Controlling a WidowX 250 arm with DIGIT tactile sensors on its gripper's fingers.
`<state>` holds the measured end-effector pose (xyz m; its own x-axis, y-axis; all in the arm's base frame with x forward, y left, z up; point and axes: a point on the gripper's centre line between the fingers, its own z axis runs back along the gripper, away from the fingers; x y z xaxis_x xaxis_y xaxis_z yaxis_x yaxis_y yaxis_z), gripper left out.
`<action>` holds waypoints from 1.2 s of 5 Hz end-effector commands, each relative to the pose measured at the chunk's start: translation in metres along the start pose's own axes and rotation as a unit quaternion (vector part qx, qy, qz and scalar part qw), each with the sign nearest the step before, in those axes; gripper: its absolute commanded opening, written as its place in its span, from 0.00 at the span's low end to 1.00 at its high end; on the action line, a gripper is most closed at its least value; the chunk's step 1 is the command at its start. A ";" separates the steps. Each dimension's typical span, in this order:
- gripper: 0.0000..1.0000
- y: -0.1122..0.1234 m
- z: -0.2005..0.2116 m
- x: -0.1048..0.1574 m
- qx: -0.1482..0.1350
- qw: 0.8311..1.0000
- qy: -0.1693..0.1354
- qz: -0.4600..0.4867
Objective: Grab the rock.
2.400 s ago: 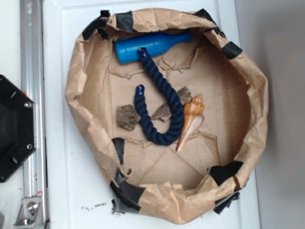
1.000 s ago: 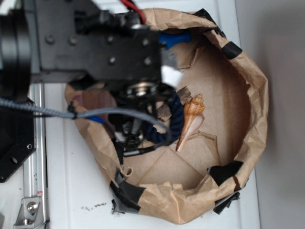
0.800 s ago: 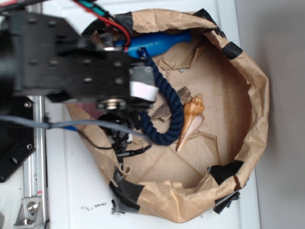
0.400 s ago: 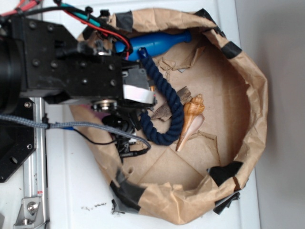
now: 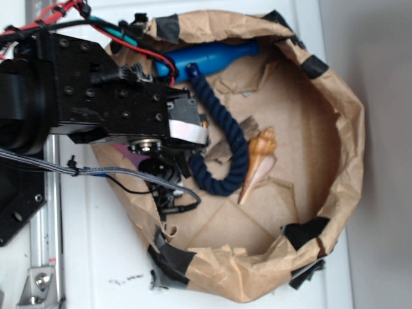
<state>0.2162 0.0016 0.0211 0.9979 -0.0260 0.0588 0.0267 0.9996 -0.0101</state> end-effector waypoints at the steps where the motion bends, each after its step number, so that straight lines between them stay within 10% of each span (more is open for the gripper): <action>1: 1.00 -0.003 -0.013 0.001 -0.037 0.999 0.021 -0.007; 2: 0.89 -0.006 -0.020 -0.001 -0.047 0.999 0.025 -0.007; 3: 0.00 -0.004 -0.025 0.000 -0.054 0.998 0.025 -0.003; 6: 0.00 -0.004 0.051 0.016 -0.038 0.999 -0.014 0.001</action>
<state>0.2206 -0.0013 0.0605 0.9995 -0.0114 0.0296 0.0141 0.9959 -0.0897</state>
